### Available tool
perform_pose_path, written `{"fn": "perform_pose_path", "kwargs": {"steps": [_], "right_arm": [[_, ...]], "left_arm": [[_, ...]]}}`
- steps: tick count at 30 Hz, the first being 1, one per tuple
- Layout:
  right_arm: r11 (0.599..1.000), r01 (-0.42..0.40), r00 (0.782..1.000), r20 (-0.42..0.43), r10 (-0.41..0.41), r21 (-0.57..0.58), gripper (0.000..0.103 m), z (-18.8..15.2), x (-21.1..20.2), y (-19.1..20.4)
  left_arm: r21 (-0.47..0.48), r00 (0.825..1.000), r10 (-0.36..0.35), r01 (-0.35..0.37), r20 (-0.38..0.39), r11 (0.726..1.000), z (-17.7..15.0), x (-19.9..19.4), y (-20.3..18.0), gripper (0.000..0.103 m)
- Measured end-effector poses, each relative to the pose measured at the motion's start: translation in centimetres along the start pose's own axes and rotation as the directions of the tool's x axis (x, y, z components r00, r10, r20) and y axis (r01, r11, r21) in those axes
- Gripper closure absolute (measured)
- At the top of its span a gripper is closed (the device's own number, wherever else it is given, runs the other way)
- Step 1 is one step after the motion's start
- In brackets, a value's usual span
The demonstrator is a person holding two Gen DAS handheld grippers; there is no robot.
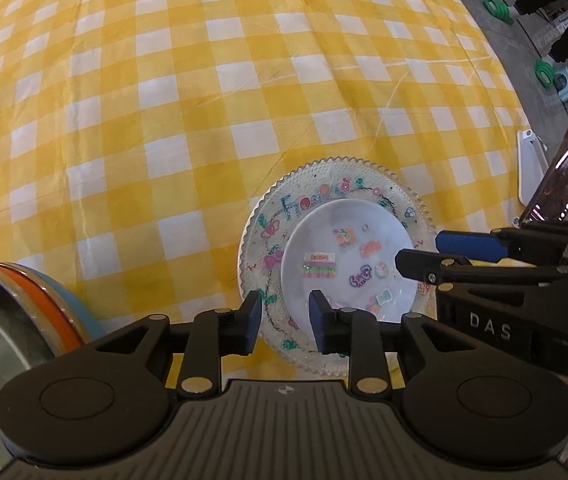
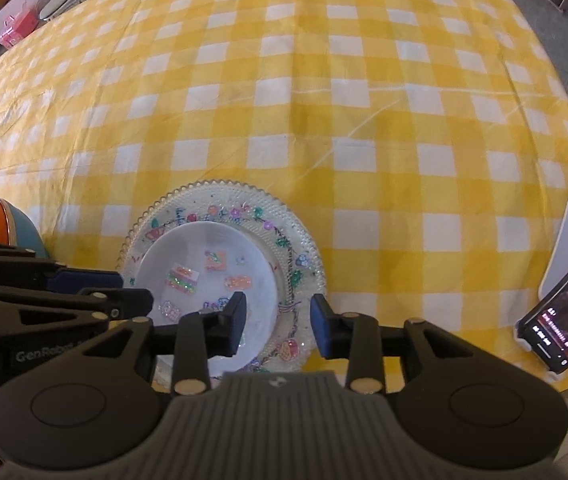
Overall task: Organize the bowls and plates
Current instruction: 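Lower the white dish onto the glass plate and open both grippers, then reach both grippers to the rim of the nested bowl stack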
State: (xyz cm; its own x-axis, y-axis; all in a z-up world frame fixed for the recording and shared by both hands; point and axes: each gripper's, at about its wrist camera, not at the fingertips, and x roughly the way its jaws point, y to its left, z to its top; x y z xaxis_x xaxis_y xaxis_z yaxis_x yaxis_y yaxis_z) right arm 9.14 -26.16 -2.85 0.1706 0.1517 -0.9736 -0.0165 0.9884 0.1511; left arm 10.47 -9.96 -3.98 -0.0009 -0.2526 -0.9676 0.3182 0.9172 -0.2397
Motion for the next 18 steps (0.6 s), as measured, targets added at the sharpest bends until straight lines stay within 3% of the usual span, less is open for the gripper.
{"fn": "perform_pose_path", "kwargs": {"steps": [11,18], "right_arm": [[0.995,0.035,0.999,0.027,-0.033,-0.094,0.055,1.1,-2.6,3.6],[0.983,-0.032,0.997,0.059,0.043,-0.179,0.048,2.8,-5.3,9.0]], "left_arm": [[0.106,0.998,0.028,-0.033,0.051,0.994,-0.6,-5.4,1.2,0.063],[0.109,0.991,0.050,-0.064,0.126,0.992,-1.3,-11.6,4.9,0.054]]}}
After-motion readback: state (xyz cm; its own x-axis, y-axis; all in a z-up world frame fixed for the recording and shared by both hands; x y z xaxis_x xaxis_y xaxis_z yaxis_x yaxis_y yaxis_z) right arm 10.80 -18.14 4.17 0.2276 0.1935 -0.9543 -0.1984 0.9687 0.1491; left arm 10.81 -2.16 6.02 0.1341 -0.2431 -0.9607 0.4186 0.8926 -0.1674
